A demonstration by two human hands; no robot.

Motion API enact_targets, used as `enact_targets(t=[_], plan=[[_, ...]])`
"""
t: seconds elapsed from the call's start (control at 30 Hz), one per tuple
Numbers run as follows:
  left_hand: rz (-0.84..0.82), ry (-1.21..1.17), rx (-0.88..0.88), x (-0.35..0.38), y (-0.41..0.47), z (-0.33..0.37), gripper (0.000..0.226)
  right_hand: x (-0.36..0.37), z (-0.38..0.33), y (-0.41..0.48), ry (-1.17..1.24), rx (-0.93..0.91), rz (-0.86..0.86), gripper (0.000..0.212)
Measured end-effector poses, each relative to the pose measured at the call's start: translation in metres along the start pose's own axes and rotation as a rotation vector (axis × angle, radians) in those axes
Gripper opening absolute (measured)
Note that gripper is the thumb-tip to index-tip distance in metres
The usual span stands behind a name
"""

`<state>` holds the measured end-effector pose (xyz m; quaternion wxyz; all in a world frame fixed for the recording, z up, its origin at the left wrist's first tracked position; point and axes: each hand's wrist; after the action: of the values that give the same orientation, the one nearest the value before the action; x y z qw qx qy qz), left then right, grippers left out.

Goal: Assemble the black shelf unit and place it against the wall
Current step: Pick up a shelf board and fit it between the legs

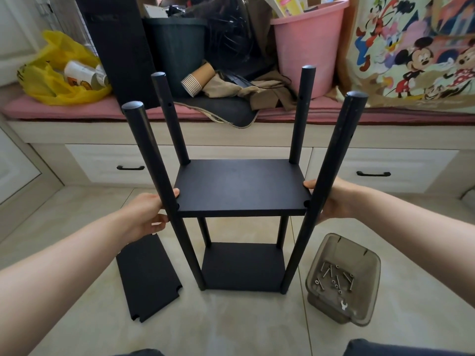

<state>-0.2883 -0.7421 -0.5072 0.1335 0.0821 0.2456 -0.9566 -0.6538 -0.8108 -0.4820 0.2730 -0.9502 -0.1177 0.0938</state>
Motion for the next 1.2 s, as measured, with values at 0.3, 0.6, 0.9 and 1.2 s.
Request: enact_targets(t=[0.3, 0.6, 0.9, 1.2], plan=[[0.256, -0.249, 0.039, 0.019, -0.002, -0.016, 0.018, 0.014, 0.008, -0.007, 0.081, 0.024, 0.114, 0.024], [0.272, -0.189, -0.035, 0.069, -0.032, -0.02, 0.013, 0.041, 0.027, -0.031, 0.098, -0.03, 0.185, 0.031], [-0.177, -0.719, -0.092, 0.142, -0.072, -0.022, 0.029, 0.055, 0.058, -0.063, 0.08, -0.025, 0.177, 0.029], [-0.202, -0.872, -0.023, 0.147, -0.069, -0.03, 0.04, 0.034, 0.055, -0.062, 0.109, -0.022, 0.085, 0.022]])
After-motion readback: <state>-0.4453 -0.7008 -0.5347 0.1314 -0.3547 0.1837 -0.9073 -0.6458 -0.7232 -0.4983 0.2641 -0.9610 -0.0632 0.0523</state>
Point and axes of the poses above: each hand's wrist, its own y-axis towards the middle knuckle, its own x-axis out of the palm, z = x × y
